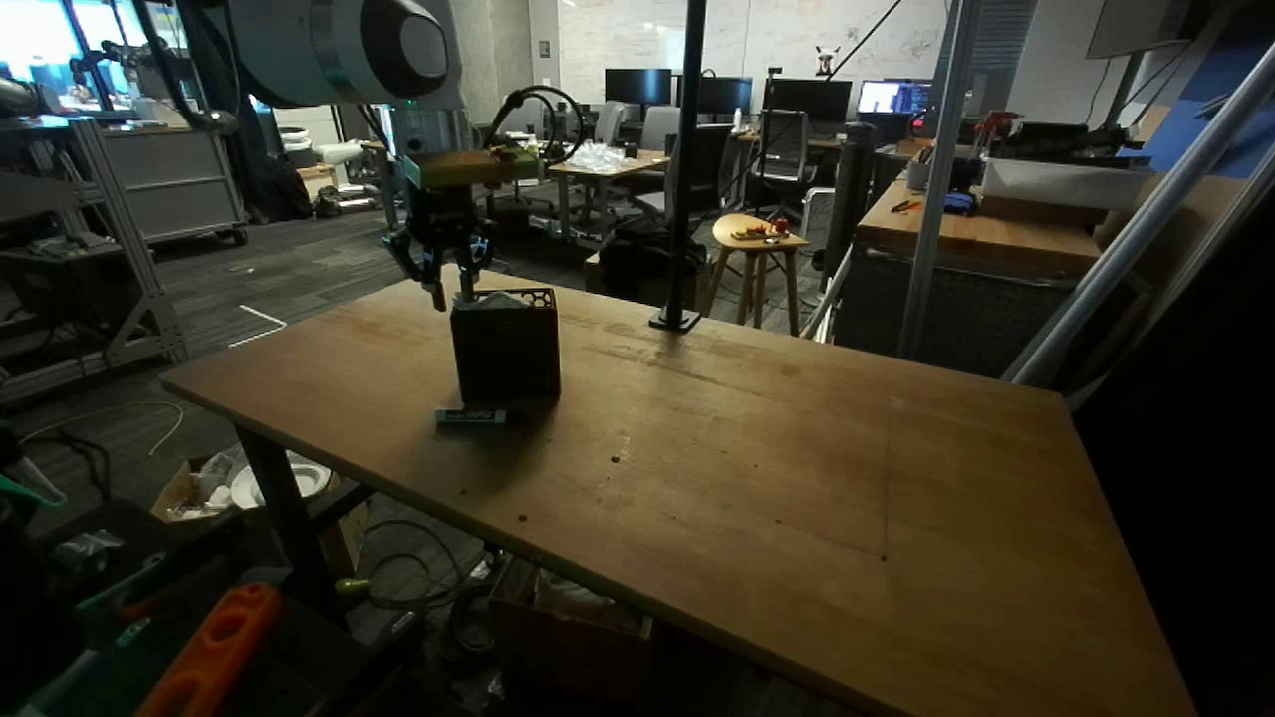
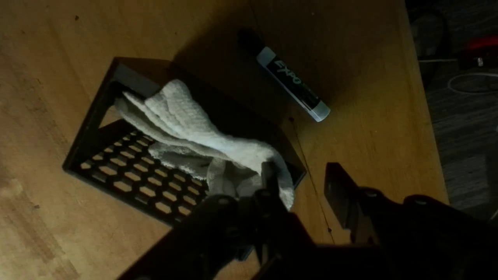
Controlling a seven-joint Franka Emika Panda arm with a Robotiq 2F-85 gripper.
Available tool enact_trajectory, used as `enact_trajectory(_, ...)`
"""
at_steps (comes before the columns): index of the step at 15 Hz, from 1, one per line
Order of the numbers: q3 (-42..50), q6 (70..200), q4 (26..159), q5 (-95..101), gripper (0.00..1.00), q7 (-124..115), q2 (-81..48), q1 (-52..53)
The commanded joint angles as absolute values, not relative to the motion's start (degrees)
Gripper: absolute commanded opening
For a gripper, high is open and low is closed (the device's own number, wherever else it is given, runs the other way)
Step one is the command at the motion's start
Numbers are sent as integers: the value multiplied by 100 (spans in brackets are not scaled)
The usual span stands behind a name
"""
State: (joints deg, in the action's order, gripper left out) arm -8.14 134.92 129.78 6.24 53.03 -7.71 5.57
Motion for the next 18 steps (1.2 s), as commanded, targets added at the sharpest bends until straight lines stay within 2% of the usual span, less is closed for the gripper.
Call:
enact_trajectory(1, -814, 13658, 12948, 608, 27, 5435, -842, 497)
enact_trajectory(4, -820, 13670, 12919, 602, 14, 5427, -867, 478)
enact_trajectory(6, -825, 13656, 12889, 616, 10, 5415, -875, 483)
enact_trajectory(8, -826, 13649, 12867, 625, 15, 5407, -886, 486)
enact_trajectory(12, -793, 13620, 12815, 669, 16, 5381, -859, 467)
enact_trajectory(15, -742, 13574, 12698, 750, 13, 5354, -861, 452)
enact_trajectory(18, -704, 13572, 12588, 766, 15, 5352, -889, 435)
